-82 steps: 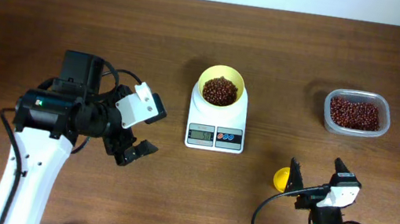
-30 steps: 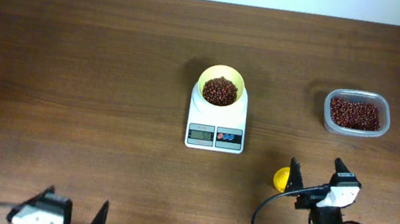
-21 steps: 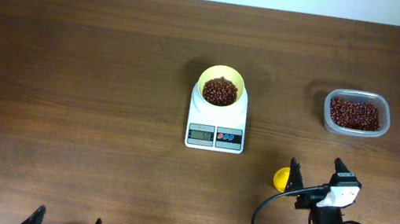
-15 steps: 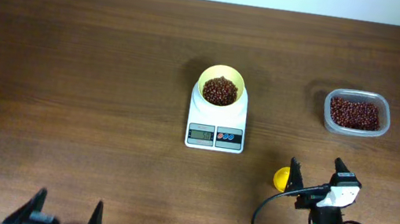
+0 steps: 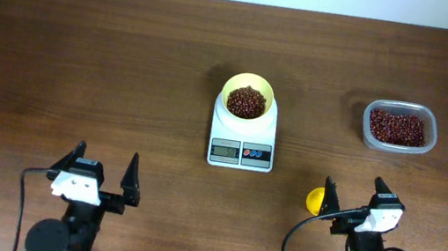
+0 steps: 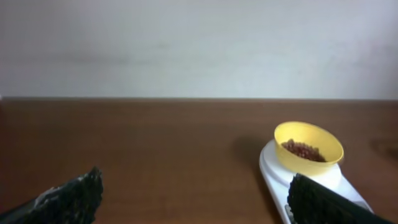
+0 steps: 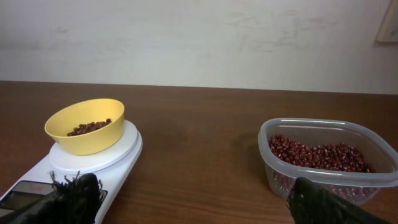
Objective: Scoop item into bowl and weigh 50g on scale
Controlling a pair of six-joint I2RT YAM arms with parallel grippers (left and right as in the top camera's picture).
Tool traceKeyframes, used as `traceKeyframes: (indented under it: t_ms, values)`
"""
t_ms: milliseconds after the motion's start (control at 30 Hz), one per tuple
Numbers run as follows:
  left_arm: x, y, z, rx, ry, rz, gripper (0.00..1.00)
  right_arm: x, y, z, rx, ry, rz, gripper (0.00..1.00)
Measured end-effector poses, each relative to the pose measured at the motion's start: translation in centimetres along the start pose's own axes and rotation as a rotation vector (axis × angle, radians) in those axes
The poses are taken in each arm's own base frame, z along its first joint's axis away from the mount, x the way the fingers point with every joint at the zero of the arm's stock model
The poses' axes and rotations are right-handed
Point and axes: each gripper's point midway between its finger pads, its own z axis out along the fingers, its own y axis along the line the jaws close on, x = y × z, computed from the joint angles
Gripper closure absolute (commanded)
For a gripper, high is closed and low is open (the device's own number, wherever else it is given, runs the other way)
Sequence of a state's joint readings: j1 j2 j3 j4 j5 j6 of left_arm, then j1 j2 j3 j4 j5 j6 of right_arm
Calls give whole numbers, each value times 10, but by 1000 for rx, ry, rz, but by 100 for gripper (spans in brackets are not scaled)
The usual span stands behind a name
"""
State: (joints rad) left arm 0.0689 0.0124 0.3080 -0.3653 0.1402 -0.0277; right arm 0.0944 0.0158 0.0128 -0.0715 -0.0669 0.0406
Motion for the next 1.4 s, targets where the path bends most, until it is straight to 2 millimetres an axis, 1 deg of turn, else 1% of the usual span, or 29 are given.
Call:
traceKeyframes:
  t_ms: [33,100,300,367,667,800,1400]
  values:
    - [2,1,4,0,-18,3,1,0,0,0,0,0,0,1]
    - [17,3,14,-2,-24,3,1,0,0,0,0,0,0,1]
    - [36,7,27,-8,-70,9,1,0,0,0,0,0,0,1]
    - [42,7,29,-9,-62,8,1,0,0,0,0,0,1,1]
    - [51,9,30,-17,-31,4,1,0,0,0,0,0,0,1]
    - [63,9,31,-17,8,-2,1,0,0,0,0,0,0,1]
    - [65,10,31,-22,13,-2,1,0,0,0,0,0,0,1]
